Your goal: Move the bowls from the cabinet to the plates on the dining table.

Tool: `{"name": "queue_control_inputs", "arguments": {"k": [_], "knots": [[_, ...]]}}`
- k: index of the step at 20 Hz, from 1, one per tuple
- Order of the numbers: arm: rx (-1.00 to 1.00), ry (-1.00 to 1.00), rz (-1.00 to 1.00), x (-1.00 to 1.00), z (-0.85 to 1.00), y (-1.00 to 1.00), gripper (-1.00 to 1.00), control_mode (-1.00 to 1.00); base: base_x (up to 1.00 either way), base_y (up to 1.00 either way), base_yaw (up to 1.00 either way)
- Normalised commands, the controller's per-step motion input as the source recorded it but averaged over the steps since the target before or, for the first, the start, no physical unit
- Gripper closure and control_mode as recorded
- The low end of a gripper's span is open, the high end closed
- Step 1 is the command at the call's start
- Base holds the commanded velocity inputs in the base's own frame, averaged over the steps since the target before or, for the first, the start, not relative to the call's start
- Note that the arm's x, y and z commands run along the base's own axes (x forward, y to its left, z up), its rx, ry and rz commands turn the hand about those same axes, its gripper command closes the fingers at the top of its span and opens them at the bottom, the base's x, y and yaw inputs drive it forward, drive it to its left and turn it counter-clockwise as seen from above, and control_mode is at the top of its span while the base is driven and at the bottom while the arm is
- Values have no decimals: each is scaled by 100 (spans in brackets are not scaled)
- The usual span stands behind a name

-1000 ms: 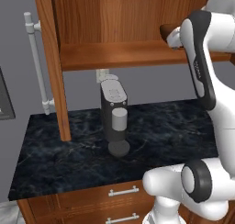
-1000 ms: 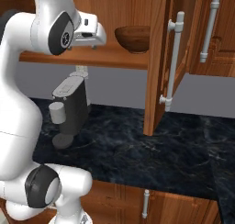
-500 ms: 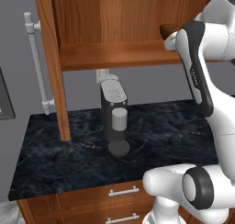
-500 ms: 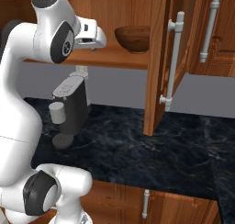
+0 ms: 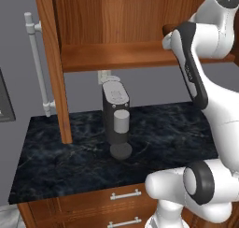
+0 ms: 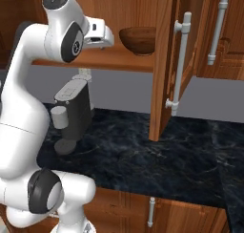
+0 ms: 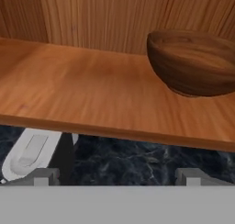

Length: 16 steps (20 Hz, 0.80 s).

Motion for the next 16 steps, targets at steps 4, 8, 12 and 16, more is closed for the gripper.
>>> {"name": "queue_control_inputs", "arguments": {"k": [4, 8, 12, 16], "knots": [[0, 0, 0, 30, 2, -18, -100, -100, 0, 0, 0], [0, 0, 0, 17, 11, -16, -100, -100, 0, 0, 0], [0, 0, 0, 10, 20, -10, -100, -100, 0, 0, 0], [0, 0, 0, 6, 20, -7, -100, -100, 0, 0, 0]]}}
